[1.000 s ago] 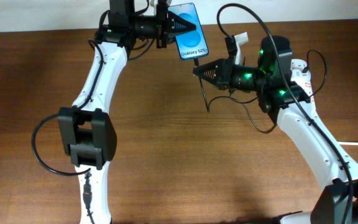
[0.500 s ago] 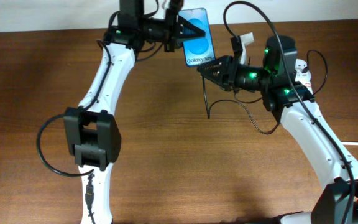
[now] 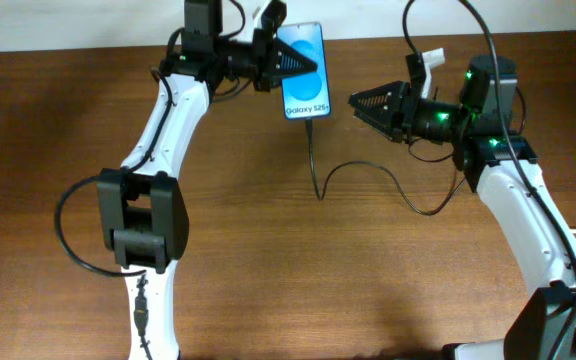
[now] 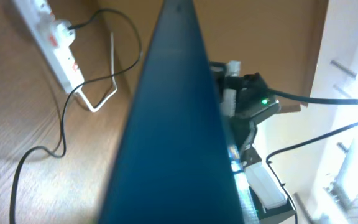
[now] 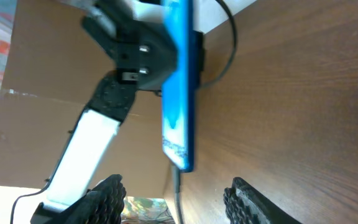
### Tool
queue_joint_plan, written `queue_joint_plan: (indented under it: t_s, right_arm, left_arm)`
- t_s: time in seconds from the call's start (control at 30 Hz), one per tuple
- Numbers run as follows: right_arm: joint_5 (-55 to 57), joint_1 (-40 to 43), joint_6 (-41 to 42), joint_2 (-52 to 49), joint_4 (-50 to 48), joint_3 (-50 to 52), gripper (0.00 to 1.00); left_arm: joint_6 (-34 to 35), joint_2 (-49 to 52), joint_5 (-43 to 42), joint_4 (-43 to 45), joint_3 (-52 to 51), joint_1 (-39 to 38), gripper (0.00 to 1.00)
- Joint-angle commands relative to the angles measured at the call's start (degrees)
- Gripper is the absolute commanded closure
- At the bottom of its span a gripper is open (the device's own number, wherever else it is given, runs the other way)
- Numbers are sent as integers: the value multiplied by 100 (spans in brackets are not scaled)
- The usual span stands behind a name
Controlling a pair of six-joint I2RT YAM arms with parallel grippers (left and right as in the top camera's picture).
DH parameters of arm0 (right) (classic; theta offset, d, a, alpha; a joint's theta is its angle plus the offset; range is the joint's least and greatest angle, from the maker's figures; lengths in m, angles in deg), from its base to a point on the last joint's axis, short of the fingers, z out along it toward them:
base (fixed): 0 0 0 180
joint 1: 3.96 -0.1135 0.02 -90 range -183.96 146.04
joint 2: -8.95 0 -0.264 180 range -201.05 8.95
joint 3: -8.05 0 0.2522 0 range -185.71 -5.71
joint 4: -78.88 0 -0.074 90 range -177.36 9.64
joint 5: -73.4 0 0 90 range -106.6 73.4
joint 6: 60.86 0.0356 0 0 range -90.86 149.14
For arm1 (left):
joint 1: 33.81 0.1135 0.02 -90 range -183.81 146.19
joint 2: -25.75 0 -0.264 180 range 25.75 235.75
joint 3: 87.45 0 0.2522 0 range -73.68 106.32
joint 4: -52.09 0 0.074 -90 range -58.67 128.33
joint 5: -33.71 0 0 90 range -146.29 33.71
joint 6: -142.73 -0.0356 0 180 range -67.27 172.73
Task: Plug charger to phone and switch on socket
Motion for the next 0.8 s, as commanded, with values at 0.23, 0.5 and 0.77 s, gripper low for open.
queue_joint_plan:
  t_s: [0.23, 0.5, 0.77]
  right_arm:
    - [413, 61, -1764, -20, 1893, -50, 38]
    - [741, 61, -2190, -20, 2439, -50, 35]
    - [994, 61, -2358, -20, 2656, -50, 34]
  left_arm:
    - [-669, -192, 400, 31, -1338, 37, 100]
    - [-1366, -192, 2092, -925, -1405, 2, 100]
    - [-2806, -192, 3825, -2774, -1405, -35, 100]
